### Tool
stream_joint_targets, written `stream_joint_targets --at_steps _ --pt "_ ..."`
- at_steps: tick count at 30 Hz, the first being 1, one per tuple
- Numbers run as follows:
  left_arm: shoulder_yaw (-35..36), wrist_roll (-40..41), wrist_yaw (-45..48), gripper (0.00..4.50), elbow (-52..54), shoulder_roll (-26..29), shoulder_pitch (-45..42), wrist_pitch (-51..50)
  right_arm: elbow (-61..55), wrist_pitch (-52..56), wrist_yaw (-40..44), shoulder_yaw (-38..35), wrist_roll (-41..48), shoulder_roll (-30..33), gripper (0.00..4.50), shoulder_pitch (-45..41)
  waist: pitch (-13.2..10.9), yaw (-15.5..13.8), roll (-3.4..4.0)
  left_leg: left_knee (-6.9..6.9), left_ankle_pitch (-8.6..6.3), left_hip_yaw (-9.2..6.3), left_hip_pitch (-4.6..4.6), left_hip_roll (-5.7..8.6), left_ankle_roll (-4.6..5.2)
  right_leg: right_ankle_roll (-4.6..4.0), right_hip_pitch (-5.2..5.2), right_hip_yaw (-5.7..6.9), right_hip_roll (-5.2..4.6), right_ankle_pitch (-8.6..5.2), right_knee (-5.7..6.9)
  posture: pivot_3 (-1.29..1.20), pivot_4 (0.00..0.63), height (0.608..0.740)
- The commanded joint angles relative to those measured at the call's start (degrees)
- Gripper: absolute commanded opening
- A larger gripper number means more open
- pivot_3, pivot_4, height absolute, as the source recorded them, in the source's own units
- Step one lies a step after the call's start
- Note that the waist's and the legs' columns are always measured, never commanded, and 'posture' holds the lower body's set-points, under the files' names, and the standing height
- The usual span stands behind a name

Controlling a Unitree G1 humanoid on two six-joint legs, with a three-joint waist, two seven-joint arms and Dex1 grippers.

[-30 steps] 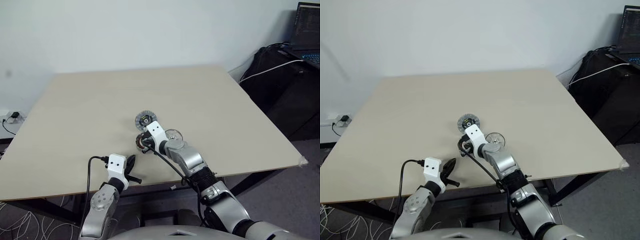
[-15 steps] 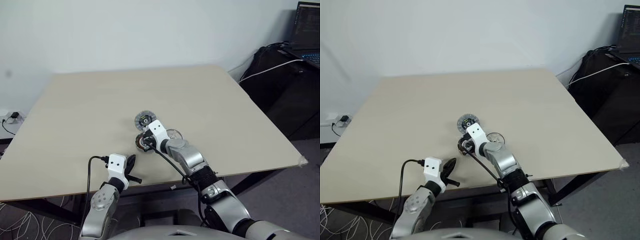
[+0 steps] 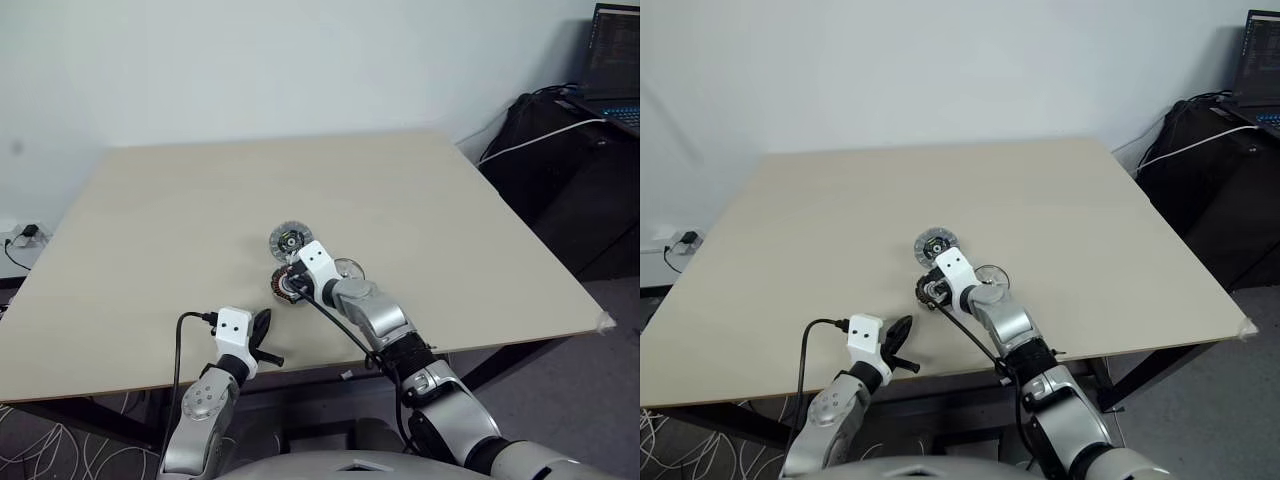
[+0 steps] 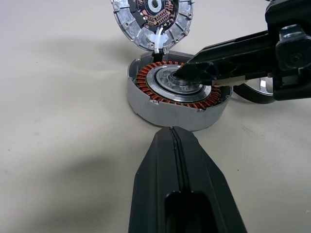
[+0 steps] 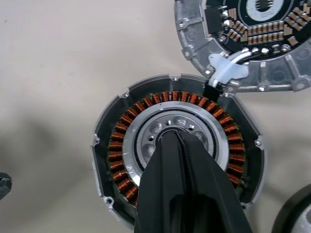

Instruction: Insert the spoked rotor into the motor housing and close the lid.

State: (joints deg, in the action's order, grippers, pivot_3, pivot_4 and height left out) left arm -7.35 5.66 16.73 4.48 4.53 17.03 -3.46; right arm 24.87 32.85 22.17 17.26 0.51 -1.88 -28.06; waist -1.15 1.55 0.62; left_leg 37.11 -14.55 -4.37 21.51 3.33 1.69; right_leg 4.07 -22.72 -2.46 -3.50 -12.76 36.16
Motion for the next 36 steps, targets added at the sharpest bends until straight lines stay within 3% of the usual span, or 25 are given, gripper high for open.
stream_joint_targets --at_steps 1,9,14,19,22,25,31,36 --pt "-0.1 0.6 0.0 0.0 1.8 -0.3 -0.9 0.5 -0.8 -1.6 -0.7 -1.0 -0.5 0.0 0.04 -1.6 0.0 0.0 0.0 0.0 0.0 0.0 0.0 0.0 0.0 0.0 0.0 0.0 0.0 0.0 0.0 0.0 0.0 0.74" --pt "-0.2 0.5 -0.2 0.0 1.7 -0.4 -0.8 0.6 -1.7 -3.7 -1.7 -2.5 0.3 -0.4 0.04 -1.4 0.0 0.0 0.01 0.0 0.0 0.0 0.0 0.0 0.0 -0.01 0.0 0.0 0.0 0.0 0.0 0.0 0.0 0.74" --pt "0.0 0.6 -0.3 0.0 1.8 -0.5 -0.6 0.8 -14.6 -3.7 2.6 -3.4 5.3 -0.8 0.04 4.1 0.0 0.0 0.02 -0.01 0.0 -0.05 0.01 0.0 0.02 0.02 0.0 0.01 0.0 0.01 0.0 0.0 0.0 0.74" --pt "-0.1 0.5 -0.2 0.0 1.9 -0.3 -0.5 0.8 -23.0 -10.1 0.3 -1.7 1.0 3.8 0.04 10.8 0.0 -0.4 0.0 -0.05 -0.02 -0.07 0.02 0.0 -0.01 0.05 0.0 0.04 -0.01 -0.1 -0.02 0.0 0.0 0.74" --pt "-0.2 0.4 0.0 0.0 2.1 0.0 -0.4 0.5 -27.4 -9.7 -1.1 -5.7 3.0 5.6 0.04 14.2 0.0 -0.7 0.01 0.0 -0.08 -0.06 0.03 0.05 -0.12 0.26 0.06 0.04 -0.05 -0.22 -0.07 0.0 0.0 0.74" --pt "-0.1 0.5 0.1 0.0 2.1 0.3 -0.2 0.4 -34.1 -7.1 -1.4 -12.2 7.2 8.1 0.57 18.1 -0.1 -0.9 0.02 0.03 -0.08 -0.04 0.04 0.01 -0.12 0.28 0.04 0.03 -0.04 -0.23 -0.06 0.0 0.0 0.74" --pt "0.2 0.8 0.5 0.0 1.9 0.8 -0.2 -0.1 -40.6 -0.5 -2.6 -21.7 13.0 11.4 2.51 24.5 -0.1 -0.9 0.0 0.03 -0.07 -0.06 0.04 -0.03 -0.1 0.27 0.07 0.06 -0.02 -0.26 -0.08 0.0 0.0 0.74" --pt "0.3 0.9 0.9 0.0 1.5 1.0 -0.8 -0.3 -39.7 8.0 -2.8 -26.3 20.3 10.2 4.12 27.0 -0.1 -0.8 0.05 0.04 -0.03 -0.02 0.05 -0.04 -0.03 0.27 0.06 0.02 -0.04 -0.25 -0.09 0.0 0.0 0.74"
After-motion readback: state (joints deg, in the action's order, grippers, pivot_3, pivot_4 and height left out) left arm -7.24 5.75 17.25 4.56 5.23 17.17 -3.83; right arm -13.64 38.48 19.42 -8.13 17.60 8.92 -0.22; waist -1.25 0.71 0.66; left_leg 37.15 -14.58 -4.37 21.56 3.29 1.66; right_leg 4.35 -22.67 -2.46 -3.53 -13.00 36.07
